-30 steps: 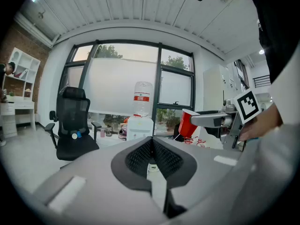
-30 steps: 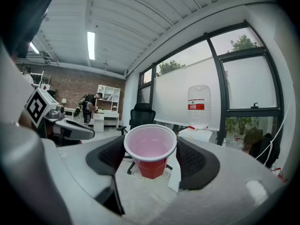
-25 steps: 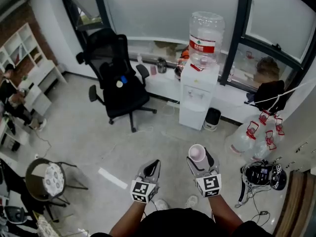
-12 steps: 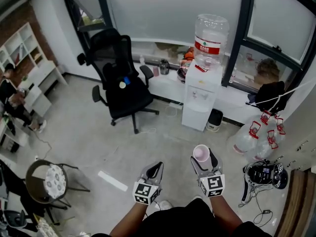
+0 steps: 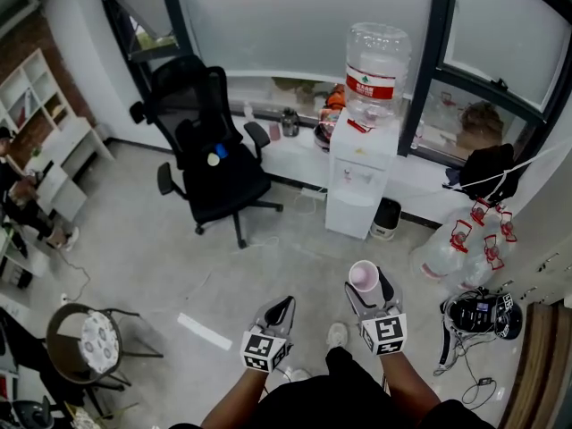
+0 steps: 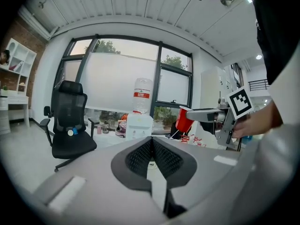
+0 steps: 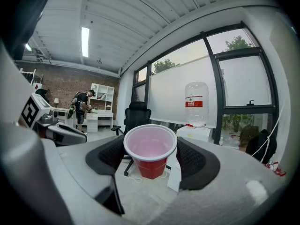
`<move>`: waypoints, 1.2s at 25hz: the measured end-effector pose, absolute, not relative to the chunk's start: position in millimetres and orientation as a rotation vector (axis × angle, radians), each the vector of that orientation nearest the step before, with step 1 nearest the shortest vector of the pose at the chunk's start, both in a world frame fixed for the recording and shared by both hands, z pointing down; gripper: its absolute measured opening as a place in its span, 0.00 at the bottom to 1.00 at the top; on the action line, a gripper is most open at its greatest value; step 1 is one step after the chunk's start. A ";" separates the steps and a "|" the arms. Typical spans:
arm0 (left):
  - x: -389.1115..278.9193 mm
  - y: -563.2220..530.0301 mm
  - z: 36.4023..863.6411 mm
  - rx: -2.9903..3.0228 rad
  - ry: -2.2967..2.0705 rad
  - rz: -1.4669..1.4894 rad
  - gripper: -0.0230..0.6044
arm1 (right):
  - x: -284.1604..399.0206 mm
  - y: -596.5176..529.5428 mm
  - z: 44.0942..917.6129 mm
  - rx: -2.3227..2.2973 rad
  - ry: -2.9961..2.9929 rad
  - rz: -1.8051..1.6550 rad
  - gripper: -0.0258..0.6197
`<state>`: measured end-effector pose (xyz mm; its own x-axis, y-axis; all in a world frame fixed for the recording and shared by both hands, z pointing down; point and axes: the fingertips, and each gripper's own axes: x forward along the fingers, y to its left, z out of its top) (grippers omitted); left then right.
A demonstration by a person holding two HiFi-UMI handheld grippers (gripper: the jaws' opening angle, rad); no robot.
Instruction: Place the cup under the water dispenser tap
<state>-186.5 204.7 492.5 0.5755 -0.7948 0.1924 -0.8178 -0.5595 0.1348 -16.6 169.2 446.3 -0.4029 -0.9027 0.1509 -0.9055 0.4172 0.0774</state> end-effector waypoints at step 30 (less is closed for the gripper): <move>-119.3 28.6 471.3 2.607 -1.428 0.217 0.06 | 44.3 6.1 457.0 1.508 -2.522 0.046 0.57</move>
